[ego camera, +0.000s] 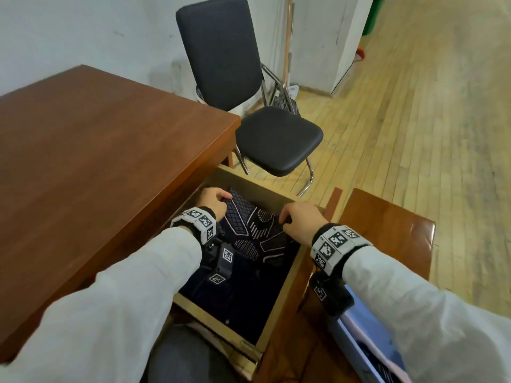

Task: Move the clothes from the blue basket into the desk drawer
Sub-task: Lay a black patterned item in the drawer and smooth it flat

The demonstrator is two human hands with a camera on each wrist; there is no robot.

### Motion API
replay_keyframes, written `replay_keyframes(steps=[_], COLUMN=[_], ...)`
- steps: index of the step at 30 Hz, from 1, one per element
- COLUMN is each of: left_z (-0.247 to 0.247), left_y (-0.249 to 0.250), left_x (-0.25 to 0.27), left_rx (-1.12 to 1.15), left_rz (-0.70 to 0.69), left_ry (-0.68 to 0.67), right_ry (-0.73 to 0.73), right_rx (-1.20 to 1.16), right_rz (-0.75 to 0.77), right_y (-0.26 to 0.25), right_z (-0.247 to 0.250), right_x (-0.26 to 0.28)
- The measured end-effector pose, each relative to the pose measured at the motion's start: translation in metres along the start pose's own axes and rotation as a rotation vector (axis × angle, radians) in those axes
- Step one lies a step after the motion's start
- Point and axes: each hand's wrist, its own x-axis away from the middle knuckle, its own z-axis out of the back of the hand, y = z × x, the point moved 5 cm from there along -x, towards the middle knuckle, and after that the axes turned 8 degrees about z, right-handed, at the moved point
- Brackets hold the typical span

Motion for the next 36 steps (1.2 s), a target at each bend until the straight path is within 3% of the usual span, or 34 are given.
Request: replay_keyframes(steps=[11, 19, 26, 32, 36], left_z=[-0.025, -0.029, -0.019, -0.008, -0.005], left_y=[-0.020, -0.030, -0.022, 0.002, 0.037], left_x=[-0.021, -0.024, -0.015, 0.015, 0.048], left_rx=[-0.125, -0.206, -0.170, -0.132, -0.039], left_rz=[0.053, 0.113, 0.098, 0.021, -0.071], left_ry=[-0.059, -0.089, -0.045, -0.022, -0.018], right_ry=[-0.269, -0.316, -0.272, -0.032, 0.118], right_rx=[0.168, 0.350, 0.256, -0.092, -0.213], right_rz=[-0.004, -0.002, -0.006, 0.052, 0.000], right_y=[0.009, 0.009, 0.007, 0.001, 0.009], right_z=[-0.028, -0.036, -0.030, 0.006, 0.038], right_x=[-0.018, -0.018, -0.015, 0.005, 0.036])
